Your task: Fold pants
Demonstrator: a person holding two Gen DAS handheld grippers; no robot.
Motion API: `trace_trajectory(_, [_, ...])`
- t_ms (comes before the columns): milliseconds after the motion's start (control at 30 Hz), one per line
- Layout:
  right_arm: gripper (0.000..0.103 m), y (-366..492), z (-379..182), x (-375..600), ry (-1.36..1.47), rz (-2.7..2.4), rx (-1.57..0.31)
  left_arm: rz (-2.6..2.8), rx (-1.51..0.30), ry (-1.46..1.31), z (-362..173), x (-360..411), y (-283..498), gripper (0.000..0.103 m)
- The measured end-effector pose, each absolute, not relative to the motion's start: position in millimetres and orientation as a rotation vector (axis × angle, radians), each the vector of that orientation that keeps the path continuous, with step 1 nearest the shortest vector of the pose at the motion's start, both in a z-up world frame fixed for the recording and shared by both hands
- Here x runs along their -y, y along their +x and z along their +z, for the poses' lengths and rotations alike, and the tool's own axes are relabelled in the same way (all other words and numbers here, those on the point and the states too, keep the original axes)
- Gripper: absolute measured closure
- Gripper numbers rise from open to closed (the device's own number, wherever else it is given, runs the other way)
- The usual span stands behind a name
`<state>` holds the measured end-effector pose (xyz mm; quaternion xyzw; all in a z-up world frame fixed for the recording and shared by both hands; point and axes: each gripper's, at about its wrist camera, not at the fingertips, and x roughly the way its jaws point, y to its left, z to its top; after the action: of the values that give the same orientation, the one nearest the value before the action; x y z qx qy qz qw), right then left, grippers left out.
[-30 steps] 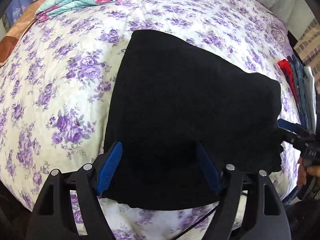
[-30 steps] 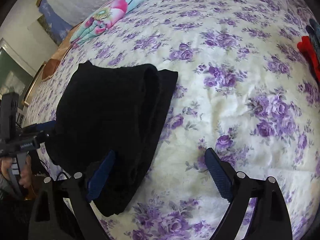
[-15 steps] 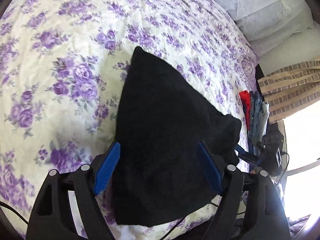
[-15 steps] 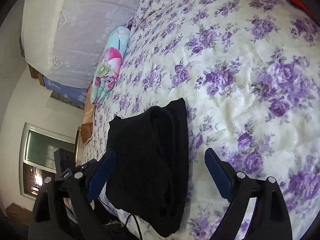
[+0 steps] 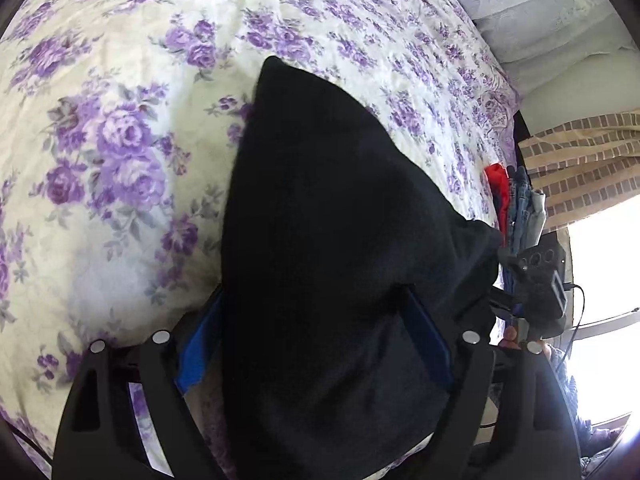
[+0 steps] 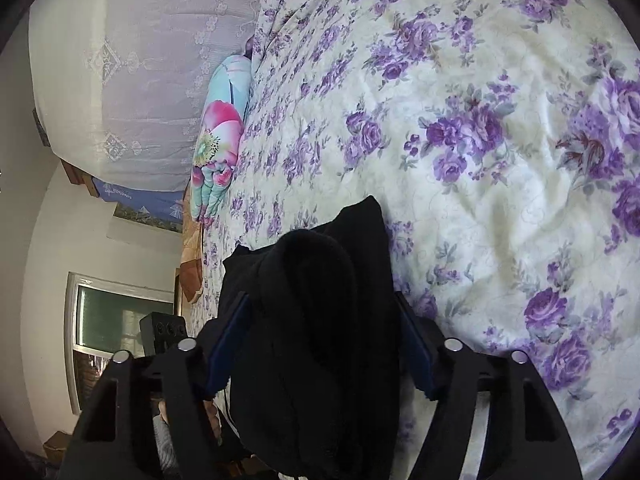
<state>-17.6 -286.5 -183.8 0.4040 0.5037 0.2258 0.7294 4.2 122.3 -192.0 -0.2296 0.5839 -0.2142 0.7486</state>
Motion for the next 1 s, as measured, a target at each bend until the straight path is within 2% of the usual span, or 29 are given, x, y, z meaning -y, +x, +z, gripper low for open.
trace_trajectory(133, [0.055,-17.2,-193.1,290.8,0.89,0.506,-1.109,-0.49,-1.275,-0.518,-194.4,-123.4,13.3,0.021])
trace_trajectory(567, [0.051,-19.0,-191.9,287.3,0.866,0.51,-1.094,-0.543,-1.285,-0.571,-195.1,-123.3,52.1,0.022])
trace_trajectory(667, [0.051,-15.4,-192.4,288.2,0.871,0.538,-1.122,-0.516,-1.272,-0.585,-195.0,-117.1,53.2,0.035])
trace_trajectory(700, [0.051,-13.9,-191.6,287.3,0.865,0.545,-1.136,-0.522,-1.272,-0.59,-194.6,-114.5,51.7,0.047])
trace_trajectory(733, [0.053,-14.1,-190.6,287.1,0.849,0.545,-1.144,-0.516,-1.273,-0.584,-193.7,-112.3,49.8,0.054])
trace_trajectory(767, [0.059,-14.1,-188.7,285.8,0.825,0.543,-1.146,-0.507,-1.27,-0.573,-192.2,-112.2,47.8,0.056])
trace_trajectory(833, [0.073,-16.9,-182.5,280.6,0.775,0.546,-1.137,-0.491,-1.262,-0.543,-185.4,-110.1,44.6,0.071])
trace_trajectory(900, [0.077,-19.2,-172.9,275.8,0.722,0.539,-1.122,-0.483,-1.249,-0.518,-175.8,-108.0,41.2,0.08])
trace_trajectory(1000, [0.081,-17.1,-152.8,269.8,0.639,0.551,-1.102,-0.457,-1.215,-0.421,-154.1,-96.9,34.7,0.083])
